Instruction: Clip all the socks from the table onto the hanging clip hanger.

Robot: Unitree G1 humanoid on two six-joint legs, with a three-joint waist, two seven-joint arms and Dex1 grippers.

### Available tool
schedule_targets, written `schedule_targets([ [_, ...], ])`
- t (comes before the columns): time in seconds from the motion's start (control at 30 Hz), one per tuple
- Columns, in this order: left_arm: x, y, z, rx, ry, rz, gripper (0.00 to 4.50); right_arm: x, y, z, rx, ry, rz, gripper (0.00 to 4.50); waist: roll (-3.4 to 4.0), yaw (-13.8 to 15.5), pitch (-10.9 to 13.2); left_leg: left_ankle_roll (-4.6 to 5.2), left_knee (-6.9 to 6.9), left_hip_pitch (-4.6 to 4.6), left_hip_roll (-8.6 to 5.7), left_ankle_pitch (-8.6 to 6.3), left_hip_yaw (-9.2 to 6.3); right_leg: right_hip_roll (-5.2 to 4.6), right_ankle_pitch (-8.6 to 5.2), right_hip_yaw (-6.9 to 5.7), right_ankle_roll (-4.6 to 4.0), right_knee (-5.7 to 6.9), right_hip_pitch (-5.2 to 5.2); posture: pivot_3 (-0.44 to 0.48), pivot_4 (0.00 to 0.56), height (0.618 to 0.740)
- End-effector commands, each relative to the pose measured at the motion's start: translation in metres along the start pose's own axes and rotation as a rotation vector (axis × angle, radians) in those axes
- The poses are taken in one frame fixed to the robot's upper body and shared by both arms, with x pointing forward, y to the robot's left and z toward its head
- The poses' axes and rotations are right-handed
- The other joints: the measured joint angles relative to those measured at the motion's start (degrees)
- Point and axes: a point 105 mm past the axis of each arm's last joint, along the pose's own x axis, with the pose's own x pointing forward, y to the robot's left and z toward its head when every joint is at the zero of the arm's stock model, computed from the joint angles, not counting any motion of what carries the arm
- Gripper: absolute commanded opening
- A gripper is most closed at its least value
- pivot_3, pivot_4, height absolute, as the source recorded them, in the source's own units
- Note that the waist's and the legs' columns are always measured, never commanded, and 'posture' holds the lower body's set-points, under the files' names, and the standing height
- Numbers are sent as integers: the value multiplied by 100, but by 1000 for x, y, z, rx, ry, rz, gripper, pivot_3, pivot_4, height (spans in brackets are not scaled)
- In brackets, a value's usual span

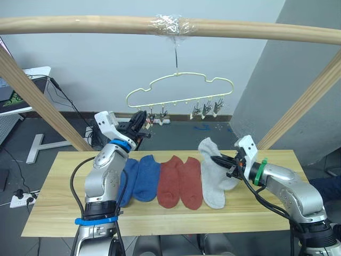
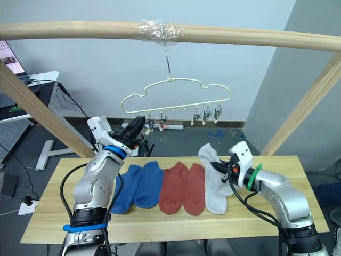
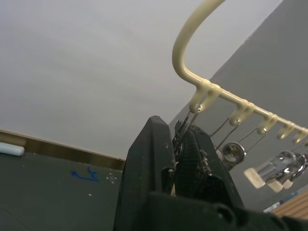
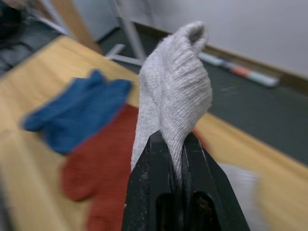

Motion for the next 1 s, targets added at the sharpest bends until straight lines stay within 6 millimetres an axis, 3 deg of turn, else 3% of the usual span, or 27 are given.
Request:
schedule_targets([
  [0.03,-1,3,7,-60,0,-2,156,27,29,10,86,-25,162,23,0,-19,0,0,0,0,0,0,-5,3,0,-1,0,1,-1,180,152,740],
  [0.23,1,0,13,-229,5,-30,156,65,33,13,126,-20,208,23,-1,14,0,0,3,-10,0,1,-23,4,0,-19,-1,0,-1,190,153,740],
  [0.4,-1,-9,16,-321,24,-79,156,83,40,25,158,-52,254,23,0,14,0,-1,1,-23,4,1,-47,3,0,-47,-1,3,-5,201,152,740],
  [0.67,-4,-18,15,-373,41,-114,156,98,56,45,181,-97,339,23,1,49,0,-16,3,-65,10,9,-105,2,-1,-114,-8,7,-19,201,152,740],
  [1.0,-3,-25,17,-395,51,-143,156,112,56,56,194,-138,329,23,2,174,0,-35,2,-73,10,20,-115,0,-1,-128,-8,9,-22,212,157,740],
])
